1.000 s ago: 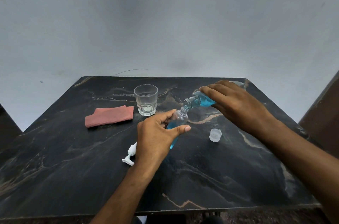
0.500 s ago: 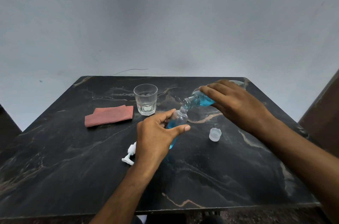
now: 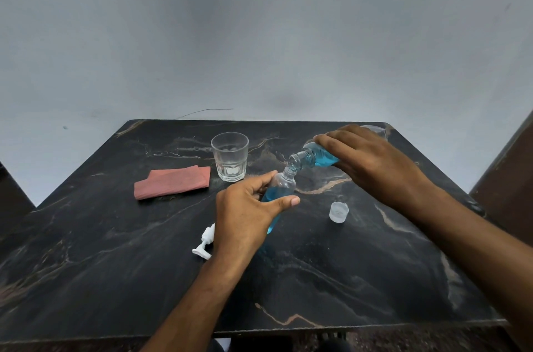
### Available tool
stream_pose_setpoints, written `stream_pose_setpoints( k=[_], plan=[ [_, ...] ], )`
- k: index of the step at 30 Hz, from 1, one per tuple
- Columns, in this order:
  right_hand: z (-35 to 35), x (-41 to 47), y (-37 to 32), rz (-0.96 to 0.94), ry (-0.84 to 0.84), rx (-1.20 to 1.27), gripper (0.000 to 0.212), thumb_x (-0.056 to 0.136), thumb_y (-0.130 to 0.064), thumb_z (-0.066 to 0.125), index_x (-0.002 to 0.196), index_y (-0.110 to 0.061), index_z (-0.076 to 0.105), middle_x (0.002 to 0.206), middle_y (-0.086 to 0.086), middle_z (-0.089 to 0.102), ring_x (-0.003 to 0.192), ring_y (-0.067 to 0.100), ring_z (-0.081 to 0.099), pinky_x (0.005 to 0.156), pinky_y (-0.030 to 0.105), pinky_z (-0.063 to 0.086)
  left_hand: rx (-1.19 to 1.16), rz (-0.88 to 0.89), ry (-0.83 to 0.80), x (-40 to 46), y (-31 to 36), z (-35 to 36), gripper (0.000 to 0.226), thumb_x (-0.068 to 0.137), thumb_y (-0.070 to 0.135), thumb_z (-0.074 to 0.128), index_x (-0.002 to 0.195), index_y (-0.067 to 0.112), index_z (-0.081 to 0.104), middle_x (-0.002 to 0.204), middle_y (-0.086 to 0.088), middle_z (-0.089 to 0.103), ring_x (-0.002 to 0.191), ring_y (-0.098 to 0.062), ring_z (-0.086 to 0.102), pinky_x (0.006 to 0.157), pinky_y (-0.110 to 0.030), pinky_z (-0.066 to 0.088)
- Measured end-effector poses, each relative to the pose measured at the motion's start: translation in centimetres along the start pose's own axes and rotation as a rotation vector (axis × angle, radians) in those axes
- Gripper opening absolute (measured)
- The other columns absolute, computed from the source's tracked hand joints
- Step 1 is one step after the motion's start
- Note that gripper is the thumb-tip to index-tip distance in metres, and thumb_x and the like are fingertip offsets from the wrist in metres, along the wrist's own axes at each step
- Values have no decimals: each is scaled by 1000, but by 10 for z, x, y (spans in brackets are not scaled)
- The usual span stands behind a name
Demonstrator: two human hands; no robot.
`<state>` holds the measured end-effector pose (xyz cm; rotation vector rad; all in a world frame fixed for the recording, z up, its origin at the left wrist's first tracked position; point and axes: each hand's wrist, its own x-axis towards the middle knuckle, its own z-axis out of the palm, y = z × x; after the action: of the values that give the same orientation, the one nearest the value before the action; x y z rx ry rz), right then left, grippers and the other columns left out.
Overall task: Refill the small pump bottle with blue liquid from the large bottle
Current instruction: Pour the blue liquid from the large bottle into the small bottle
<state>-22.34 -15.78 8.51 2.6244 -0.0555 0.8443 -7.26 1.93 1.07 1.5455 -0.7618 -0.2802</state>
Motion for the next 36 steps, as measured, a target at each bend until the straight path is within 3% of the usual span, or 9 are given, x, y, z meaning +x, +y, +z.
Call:
stream_pose_setpoints(
  k=[12, 18, 33, 36],
  plan=[
    [-3, 3, -1, -11, 3, -11, 50, 82, -2, 77, 129, 0, 61, 116, 17, 68, 101, 36, 63, 78, 46, 54, 42, 28, -4, 2, 2, -3, 73, 48, 48, 88, 117, 30, 75, 107, 25, 73, 95, 8, 73, 84, -24, 63],
    [-4, 4, -1, -14, -2, -16, 50, 84, 0, 76, 131, 0, 60, 117, 17, 67, 101, 36, 63, 79, 46, 53, 40, 41, -3, 2, 2, -3, 71, 51, 43, 90, 118, 26, 76, 109, 18, 77, 95, 7, 73, 84, -24, 63],
    [-3, 5, 0, -19, -3, -19, 55, 81, -1, 78, 132, -3, 57, 118, 16, 66, 102, 34, 61, 79, 45, 53, 43, 59, -16, 3, 1, -4, 58, 56, 35, 95, 109, 36, 74, 96, 34, 69, 92, 13, 71, 81, -15, 60],
    [-3, 4, 1, -16, 0, -17, 54, 82, -1, 77, 132, -3, 57, 119, 16, 66, 103, 34, 61, 80, 45, 52, 39, 68, -12, 2, 1, -5, 56, 56, 34, 95, 108, 37, 74, 101, 31, 71, 92, 11, 72, 82, -16, 60]
  ],
)
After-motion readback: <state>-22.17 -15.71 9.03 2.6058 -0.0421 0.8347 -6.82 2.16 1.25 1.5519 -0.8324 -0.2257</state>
